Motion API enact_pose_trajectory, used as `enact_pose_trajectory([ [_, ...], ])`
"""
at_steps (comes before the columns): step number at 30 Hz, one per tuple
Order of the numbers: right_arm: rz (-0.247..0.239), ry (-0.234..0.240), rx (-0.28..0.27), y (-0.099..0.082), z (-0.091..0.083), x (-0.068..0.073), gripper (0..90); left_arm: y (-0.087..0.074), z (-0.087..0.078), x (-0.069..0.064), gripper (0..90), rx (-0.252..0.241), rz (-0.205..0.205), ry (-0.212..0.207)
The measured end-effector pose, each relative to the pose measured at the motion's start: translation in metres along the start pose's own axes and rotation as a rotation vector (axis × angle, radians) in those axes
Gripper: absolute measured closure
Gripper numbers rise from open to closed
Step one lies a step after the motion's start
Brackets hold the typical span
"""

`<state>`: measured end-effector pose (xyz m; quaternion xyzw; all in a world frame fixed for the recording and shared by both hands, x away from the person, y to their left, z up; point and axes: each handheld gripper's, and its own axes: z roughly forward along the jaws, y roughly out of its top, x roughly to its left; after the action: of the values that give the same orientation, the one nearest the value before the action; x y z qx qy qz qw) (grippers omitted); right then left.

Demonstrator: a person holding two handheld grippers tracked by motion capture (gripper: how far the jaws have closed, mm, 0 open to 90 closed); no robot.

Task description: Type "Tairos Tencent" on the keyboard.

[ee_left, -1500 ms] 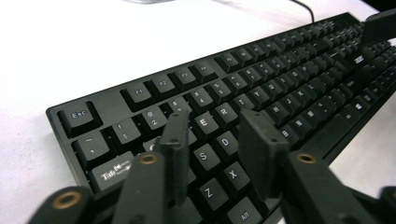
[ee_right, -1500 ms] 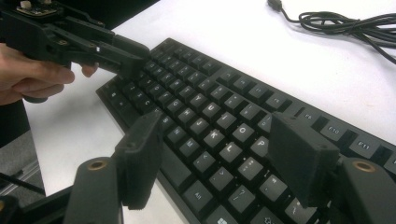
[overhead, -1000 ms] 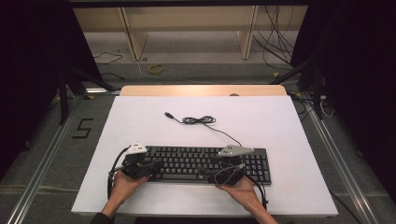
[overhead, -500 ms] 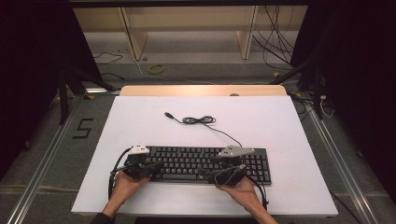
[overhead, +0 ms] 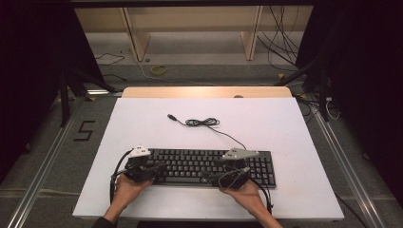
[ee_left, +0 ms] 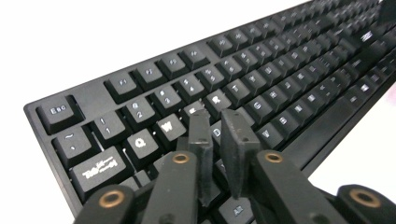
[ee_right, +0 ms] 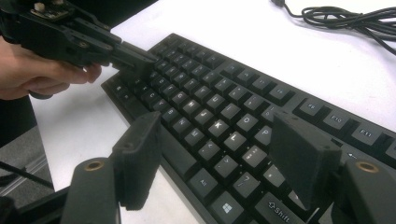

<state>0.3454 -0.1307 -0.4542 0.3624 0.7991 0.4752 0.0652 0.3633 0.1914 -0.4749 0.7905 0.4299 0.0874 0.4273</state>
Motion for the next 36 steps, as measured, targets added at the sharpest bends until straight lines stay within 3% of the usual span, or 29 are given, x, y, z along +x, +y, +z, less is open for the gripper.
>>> enact_pose_trajectory([
  [7,-0.002,0.004,0.001,0.000,0.002,0.002,35.3,0.001,-0.010,0.000,66.0,-0.083,-0.029,-0.032],
  [11,-0.007,0.009,0.003,0.000,0.004,0.003,35.4,0.000,-0.013,0.002,51.3,-0.101,-0.053,-0.039],
  [15,-0.009,0.015,0.004,0.001,0.007,0.006,35.6,-0.001,-0.017,0.003,43.2,-0.127,-0.062,-0.049],
  [20,-0.019,0.025,0.012,0.002,0.011,0.009,37.4,-0.002,-0.023,0.004,38.4,-0.156,-0.067,-0.057],
  [28,-0.030,0.044,0.029,0.001,0.020,0.016,42.5,-0.004,-0.027,0.003,34.2,-0.155,-0.073,-0.062],
  [36,-0.047,0.060,0.046,0.001,0.028,0.021,54.2,-0.005,-0.028,0.000,31.6,-0.156,-0.067,-0.066],
])
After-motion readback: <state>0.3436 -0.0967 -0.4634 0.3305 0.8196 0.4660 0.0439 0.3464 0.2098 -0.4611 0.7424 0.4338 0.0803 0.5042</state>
